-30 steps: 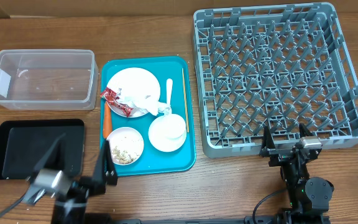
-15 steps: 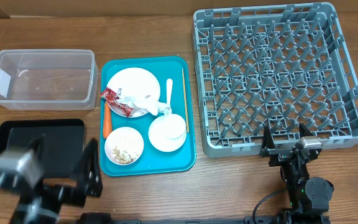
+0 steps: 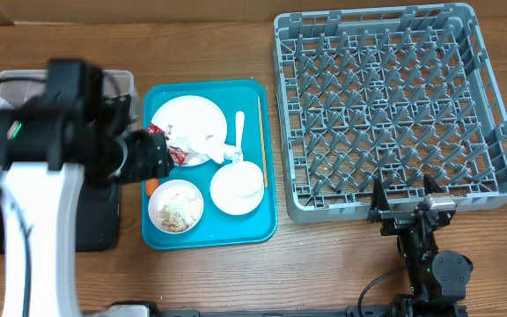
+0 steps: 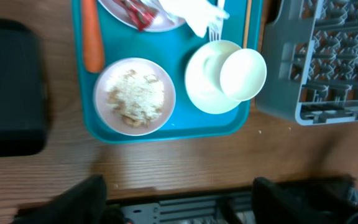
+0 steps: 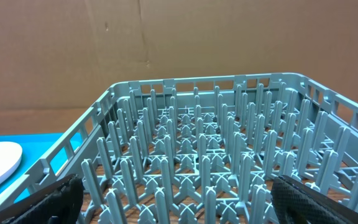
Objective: Sort waste into correct bins and load items into the dishwasher rack
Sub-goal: 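Move the left gripper over the white plate toward the red wrapper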
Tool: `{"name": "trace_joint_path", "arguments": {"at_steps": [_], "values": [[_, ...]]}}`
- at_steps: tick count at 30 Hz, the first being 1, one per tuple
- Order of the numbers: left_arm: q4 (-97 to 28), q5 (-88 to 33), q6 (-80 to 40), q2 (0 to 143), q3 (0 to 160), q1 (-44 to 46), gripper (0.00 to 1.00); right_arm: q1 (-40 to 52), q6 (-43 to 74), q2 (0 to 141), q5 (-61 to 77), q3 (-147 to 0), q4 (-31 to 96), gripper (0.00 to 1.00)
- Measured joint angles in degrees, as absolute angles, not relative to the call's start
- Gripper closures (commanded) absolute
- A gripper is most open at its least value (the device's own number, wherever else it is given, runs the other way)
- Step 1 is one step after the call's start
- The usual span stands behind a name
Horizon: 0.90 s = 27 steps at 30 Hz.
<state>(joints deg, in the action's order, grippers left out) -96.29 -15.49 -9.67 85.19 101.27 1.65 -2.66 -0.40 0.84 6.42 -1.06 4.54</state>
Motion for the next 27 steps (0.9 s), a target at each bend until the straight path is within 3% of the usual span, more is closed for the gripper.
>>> {"name": "trace_joint_path", "arguments": {"at_steps": [1, 4, 7, 12, 22, 24, 27], "values": [[-96.3, -16.6, -9.1, 86.7, 101.0, 1.7, 0.23, -2.7, -0.4, 0.8, 6.5, -1.1, 4.5, 0.00], [-96.4, -18.5, -7.5, 90.7, 100.1, 1.7, 0.42, -2.6, -0.4, 0.8, 6.4, -1.1, 4.5, 0.00], [-95.8, -18.2, -6.8, 93.1, 99.7, 1.7, 0.48, -2.7, -0.4, 0.8, 6.4, -1.1, 4.5, 0.00], [-90.1, -13.2, -9.5, 93.6, 99.6, 1.7, 0.67, -2.7, -0.4, 0.8, 6.4, -1.1, 4.5, 0.00], [-85.7, -7.1, -15.1, 93.9, 99.6, 1.7, 0.76, -2.7, -0.4, 0.8, 6.4, -1.1, 4.5, 0.00], [-84.5, -7.6, -15.9, 94.8, 99.6, 1.7, 0.85, -2.7, -0.4, 0.8, 6.4, -1.1, 4.5, 0.00], [-83.1, -10.8, -16.8, 96.8, 99.5, 1.7, 0.87, -2.7, -0.4, 0.8, 6.4, -1.1, 4.5, 0.00]]}}
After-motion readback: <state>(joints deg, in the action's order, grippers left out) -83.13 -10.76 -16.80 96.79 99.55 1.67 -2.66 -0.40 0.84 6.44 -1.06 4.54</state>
